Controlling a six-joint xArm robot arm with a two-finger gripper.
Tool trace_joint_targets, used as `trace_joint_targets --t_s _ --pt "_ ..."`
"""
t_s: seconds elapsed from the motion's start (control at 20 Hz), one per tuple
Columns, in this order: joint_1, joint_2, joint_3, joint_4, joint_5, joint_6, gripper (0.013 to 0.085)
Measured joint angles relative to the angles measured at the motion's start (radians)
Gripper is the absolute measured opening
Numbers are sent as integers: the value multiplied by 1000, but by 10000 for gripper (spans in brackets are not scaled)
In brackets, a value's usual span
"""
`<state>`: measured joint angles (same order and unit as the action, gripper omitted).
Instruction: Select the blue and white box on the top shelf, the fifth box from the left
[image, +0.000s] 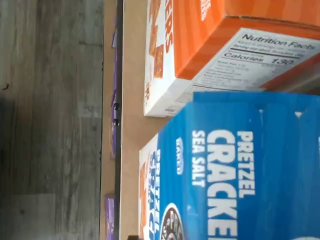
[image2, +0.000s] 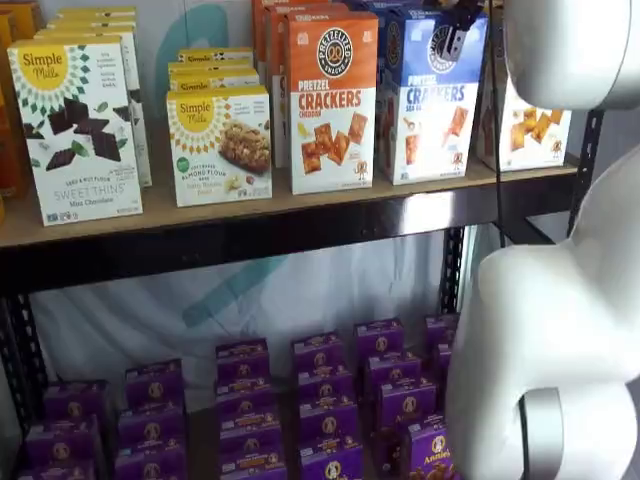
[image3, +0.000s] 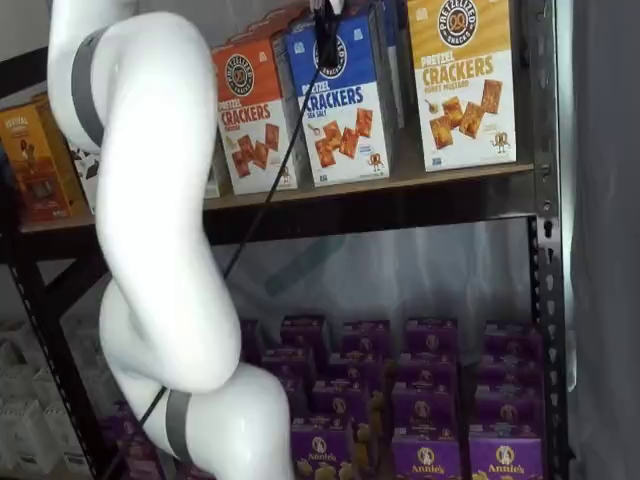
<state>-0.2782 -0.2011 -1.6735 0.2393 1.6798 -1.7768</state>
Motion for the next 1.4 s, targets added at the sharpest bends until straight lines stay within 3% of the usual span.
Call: trace_joint_targets --t_s 0.3,0.45,0.65,0.9,1.0,1.4 --pt "-2 1 -8 6 27 3 850" --pt "-4 0 -10 13 33 4 730" --pt "-9 -3 -10 20 36 3 650" --pt "-13 -7 -7 28 37 2 650" --pt "-15 -8 -9 31 41 1 570" --pt "-33 -7 -34 54 89 0 570"
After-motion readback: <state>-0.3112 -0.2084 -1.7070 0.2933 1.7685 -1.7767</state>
